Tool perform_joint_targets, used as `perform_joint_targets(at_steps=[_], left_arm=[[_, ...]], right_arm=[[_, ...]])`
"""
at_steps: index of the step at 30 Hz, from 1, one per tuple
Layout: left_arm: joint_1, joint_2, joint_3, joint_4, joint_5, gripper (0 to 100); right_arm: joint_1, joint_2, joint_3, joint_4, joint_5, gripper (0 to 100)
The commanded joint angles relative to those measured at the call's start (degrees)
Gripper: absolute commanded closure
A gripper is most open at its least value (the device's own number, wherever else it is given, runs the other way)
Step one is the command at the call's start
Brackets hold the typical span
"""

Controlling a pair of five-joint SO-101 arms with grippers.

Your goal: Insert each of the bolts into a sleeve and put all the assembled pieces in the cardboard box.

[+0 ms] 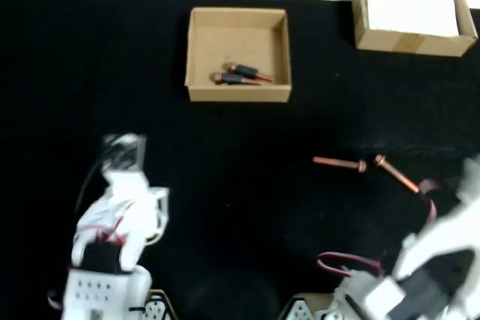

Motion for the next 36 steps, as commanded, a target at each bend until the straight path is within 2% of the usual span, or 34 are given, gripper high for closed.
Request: perform_joint_targets(at_steps=[1, 7, 13, 15, 17, 19, 21, 26, 32, 36], left_arm=[[5.7, 27.8, -21.4, -1.5, 0.2, 85], [14.4, 68.4, -64.4, 11.6, 0.1, 85], [27.7, 92.4, -103.4, 24.4, -0.2, 85], [32.3, 99.4, -114.5, 25.8, -0.2, 85], [35.7, 106.4, -125.4, 26.4, 0.0, 80], [38.5, 113.7, -135.4, 26.5, 0.0, 74], [41.0, 120.7, -144.6, 27.0, -0.3, 72], [45.4, 135.4, -160.6, 27.3, -4.7, 74], [45.8, 144.7, -166.8, 14.2, -6.9, 74], [45.7, 146.4, -166.8, 4.8, -12.3, 74]], right_arm=[[8.1, -6.9, 6.3, -8.6, 0.1, 99.1], [16.6, -12.2, 17.4, -26.1, 0.1, 99.1], [23.9, -12.2, 26.0, -46.1, 0.1, 99.1], [25.7, -11.2, 28.6, -52.5, 0.1, 99.1], [27.4, -9.5, 30.6, -58.1, 0.1, 99.1], [28.7, -7.5, 31.4, -61.6, 0.1, 99.1], [29.7, -5.4, 31.3, -63.1, 0.1, 99.1], [30.9, -2.4, 29.4, -63.9, 0.4, 99.1], [31.2, -3.6, 29.0, -63.6, 2.6, 99.1], [31.3, -6.5, 29.3, -63.5, 5.5, 99.1]])
